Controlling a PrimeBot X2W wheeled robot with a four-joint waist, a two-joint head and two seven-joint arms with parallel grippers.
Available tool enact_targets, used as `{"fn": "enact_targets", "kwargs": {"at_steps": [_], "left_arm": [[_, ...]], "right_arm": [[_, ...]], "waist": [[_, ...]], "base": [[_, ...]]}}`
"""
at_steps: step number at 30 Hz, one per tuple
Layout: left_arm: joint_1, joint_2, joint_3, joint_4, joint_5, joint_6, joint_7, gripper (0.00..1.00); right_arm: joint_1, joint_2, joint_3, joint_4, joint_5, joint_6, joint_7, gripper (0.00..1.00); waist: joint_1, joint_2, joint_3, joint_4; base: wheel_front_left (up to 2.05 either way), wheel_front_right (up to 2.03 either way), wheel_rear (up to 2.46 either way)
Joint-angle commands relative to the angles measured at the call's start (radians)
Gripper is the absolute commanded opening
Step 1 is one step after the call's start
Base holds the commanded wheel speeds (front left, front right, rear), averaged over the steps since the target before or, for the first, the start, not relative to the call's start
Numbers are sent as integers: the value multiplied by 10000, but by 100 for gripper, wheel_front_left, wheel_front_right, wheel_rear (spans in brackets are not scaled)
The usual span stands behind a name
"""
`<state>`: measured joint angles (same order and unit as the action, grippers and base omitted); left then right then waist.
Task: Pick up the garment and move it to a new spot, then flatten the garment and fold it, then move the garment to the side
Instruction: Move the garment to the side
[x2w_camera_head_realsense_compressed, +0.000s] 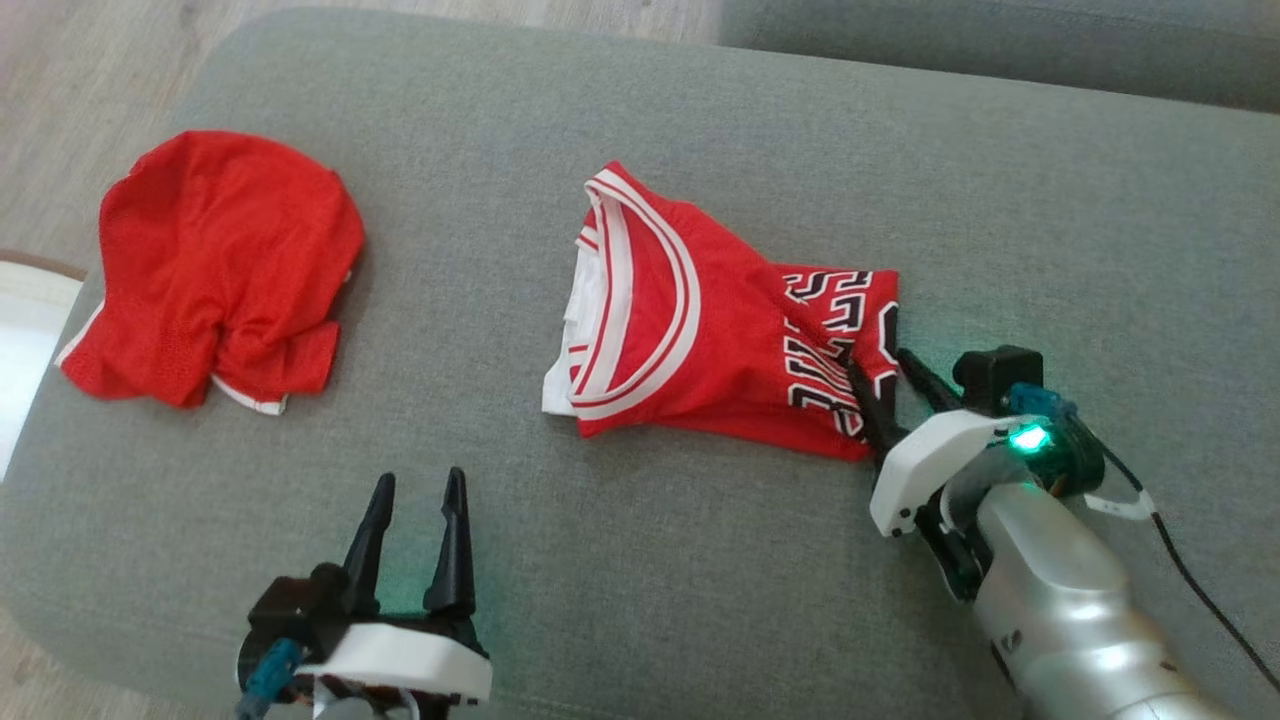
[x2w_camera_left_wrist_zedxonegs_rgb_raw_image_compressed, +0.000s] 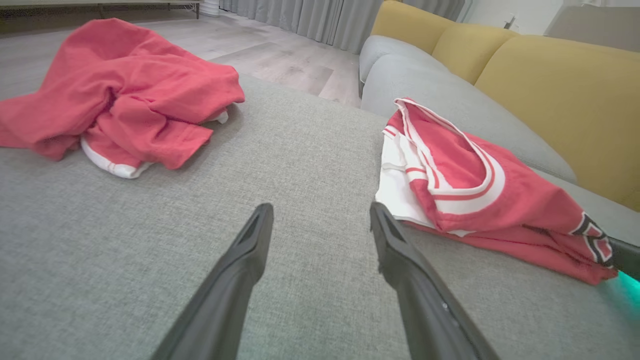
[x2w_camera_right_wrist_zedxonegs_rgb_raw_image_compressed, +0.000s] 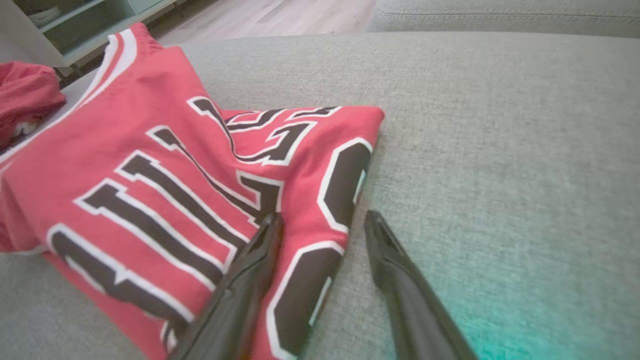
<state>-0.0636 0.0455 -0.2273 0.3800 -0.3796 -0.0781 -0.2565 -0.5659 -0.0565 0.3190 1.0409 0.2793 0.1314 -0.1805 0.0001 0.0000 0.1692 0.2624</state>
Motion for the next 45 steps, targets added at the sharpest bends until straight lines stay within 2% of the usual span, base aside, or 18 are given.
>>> {"fn": "enact_targets", "kwargs": {"at_steps": [1,5,9,16,22,23,27,33,40,45], "left_arm": [[-373,47,279,-318,-82,74,-53,100],[-348,47,355,-285,-88,79,-53,100],[-352,47,454,-248,52,-45,-53,100],[-689,47,403,-440,206,-248,-53,100],[-964,47,302,-592,351,-357,-53,100],[-964,47,302,-592,351,-357,-53,100],[-1145,47,143,-542,426,-418,-53,100],[-1317,47,20,-436,475,-485,-53,100],[-1237,47,-9,-366,474,-518,-53,100],[-1275,47,-35,-368,526,-522,-53,100]], "right_arm": [[-210,62,278,64,-20,-7,11,0],[-281,62,40,321,-10,-7,-499,0],[-94,62,-366,375,34,-7,-755,0],[241,60,-802,-267,-197,-7,-808,0],[410,61,-273,-1050,115,-7,-810,0],[410,61,-273,-1050,115,-7,-810,0],[259,-4,296,-1237,212,-7,-792,0],[-942,-824,479,-1093,-118,-7,-566,0],[-2654,-2114,43,-195,-729,-7,-29,0],[-3768,-3180,-602,780,-1801,-7,300,0]], "waist": [[-1,0,53,21],[-1,0,-64,-331],[-1,0,-355,-1183],[-1,0,-375,-3647],[-1,0,3,-5734],[-1,0,3,-5734],[-1,0,277,-6526],[-1,0,627,-6685],[-1,0,898,-6054],[-1,0,1115,-5508]], "base": [[0,0,0],[0,0,0],[0,0,0],[0,0,0],[0,0,0],[0,0,0],[0,0,0],[0,0,0],[0,0,0],[0,0,0]]}}
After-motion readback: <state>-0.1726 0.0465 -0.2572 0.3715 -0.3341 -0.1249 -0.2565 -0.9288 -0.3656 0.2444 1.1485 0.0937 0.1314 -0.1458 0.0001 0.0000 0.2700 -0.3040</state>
